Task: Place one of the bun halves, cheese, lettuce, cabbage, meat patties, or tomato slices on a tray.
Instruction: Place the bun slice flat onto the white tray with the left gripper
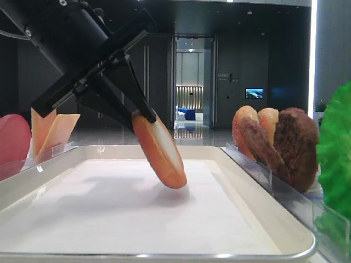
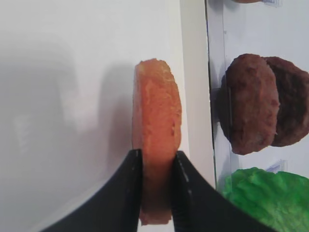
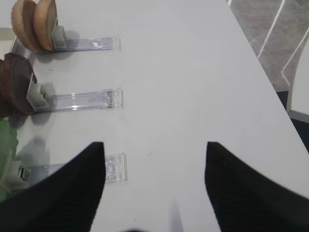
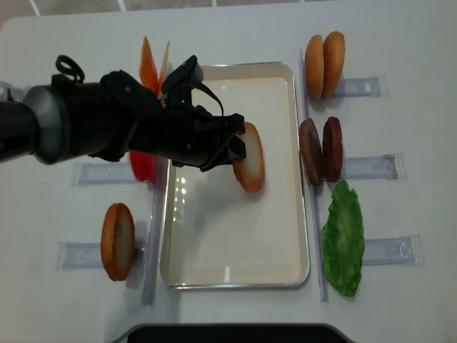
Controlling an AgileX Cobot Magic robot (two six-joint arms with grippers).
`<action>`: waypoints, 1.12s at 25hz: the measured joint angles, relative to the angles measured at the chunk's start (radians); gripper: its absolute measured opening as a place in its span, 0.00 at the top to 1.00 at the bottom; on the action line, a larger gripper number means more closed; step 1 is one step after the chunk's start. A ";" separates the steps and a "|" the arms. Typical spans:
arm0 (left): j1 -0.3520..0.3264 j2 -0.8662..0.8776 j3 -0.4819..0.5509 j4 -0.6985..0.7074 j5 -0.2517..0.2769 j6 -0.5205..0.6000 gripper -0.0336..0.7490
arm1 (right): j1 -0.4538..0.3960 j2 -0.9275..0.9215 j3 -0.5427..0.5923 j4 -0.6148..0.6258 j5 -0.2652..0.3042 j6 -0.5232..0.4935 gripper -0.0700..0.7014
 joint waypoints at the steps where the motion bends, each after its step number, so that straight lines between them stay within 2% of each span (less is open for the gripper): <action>1: 0.000 0.000 0.000 0.000 0.000 0.000 0.79 | 0.000 0.000 0.000 0.000 0.000 0.000 0.35; 9: 0.000 0.000 0.002 0.000 -0.001 0.001 0.79 | 0.000 0.000 0.000 0.000 0.000 0.000 0.35; 18: 0.000 0.025 0.002 -0.024 -0.025 0.022 0.79 | 0.000 0.000 0.000 0.000 0.000 0.000 0.35; 28: 0.000 0.059 0.001 -0.048 0.005 0.037 0.78 | 0.000 0.000 0.000 0.000 0.000 0.000 0.35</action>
